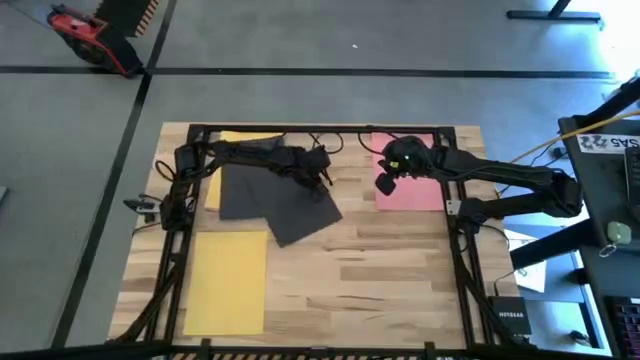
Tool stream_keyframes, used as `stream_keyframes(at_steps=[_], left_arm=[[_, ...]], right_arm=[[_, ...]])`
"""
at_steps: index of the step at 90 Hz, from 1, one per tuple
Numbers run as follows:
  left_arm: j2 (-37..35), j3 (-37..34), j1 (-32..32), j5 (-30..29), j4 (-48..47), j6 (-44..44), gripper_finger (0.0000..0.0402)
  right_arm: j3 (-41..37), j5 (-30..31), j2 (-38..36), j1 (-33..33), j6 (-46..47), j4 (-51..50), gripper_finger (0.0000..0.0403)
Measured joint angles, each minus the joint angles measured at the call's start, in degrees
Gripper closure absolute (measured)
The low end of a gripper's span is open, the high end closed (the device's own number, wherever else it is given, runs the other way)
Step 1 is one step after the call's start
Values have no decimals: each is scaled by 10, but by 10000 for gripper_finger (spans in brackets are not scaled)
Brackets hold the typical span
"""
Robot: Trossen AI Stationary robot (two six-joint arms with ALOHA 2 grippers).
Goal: Organize paper
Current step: Move the black paper to the top center of the table
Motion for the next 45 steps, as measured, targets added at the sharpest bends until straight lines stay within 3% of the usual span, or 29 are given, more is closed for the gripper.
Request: stream_keyframes(at_steps=[17, 35, 45], left_arm=[[0, 10, -11, 16, 31, 7, 401], [-10, 88, -11, -40, -171, -4, 401], [-9, 92, -6, -56, -228, -16, 401]], right_arm=[[0, 0, 0, 0, 0, 0, 403], [0, 0, 0, 0, 0, 0, 403], [0, 0, 0, 0, 0, 0, 403]])
